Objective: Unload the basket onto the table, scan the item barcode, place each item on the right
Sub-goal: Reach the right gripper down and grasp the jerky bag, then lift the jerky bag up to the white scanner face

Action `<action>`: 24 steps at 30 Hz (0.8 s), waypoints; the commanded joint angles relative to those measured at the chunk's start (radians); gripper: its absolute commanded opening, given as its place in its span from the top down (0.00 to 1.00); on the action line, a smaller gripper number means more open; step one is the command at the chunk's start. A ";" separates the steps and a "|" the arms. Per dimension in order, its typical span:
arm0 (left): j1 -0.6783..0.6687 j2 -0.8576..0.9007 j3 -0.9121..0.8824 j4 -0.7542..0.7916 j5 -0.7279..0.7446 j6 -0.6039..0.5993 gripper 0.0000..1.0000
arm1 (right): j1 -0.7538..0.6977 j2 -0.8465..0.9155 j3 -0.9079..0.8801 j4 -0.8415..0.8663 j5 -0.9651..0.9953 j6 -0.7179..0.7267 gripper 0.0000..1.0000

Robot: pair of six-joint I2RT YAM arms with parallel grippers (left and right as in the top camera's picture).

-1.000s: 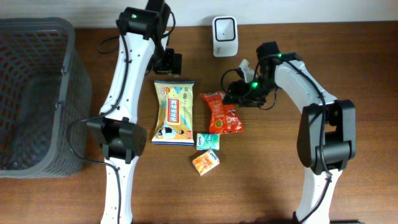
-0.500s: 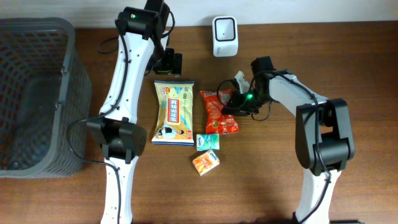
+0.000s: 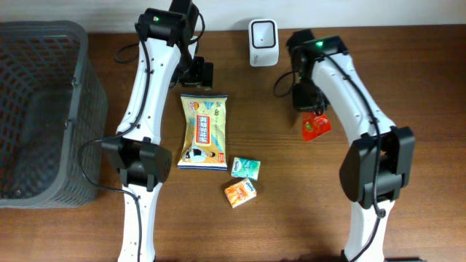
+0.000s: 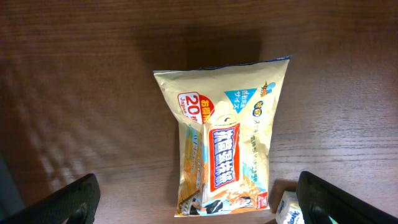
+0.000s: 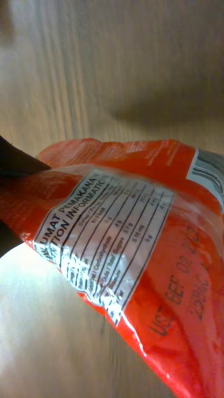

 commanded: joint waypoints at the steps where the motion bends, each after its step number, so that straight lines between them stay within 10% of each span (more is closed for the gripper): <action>1: 0.000 -0.021 0.011 -0.001 0.011 -0.013 0.01 | 0.038 0.061 -0.033 -0.004 0.216 0.127 0.96; 13: 0.000 -0.021 0.011 0.002 0.011 -0.013 0.01 | 0.213 0.215 -0.019 -0.022 0.082 0.191 0.92; 16: 0.000 -0.021 0.011 0.001 0.010 -0.013 0.01 | 0.226 0.214 0.092 -0.060 -0.013 0.190 0.38; 24: 0.000 -0.021 0.011 -0.001 0.010 -0.012 0.01 | 0.106 0.212 0.497 -0.285 -0.238 0.085 0.12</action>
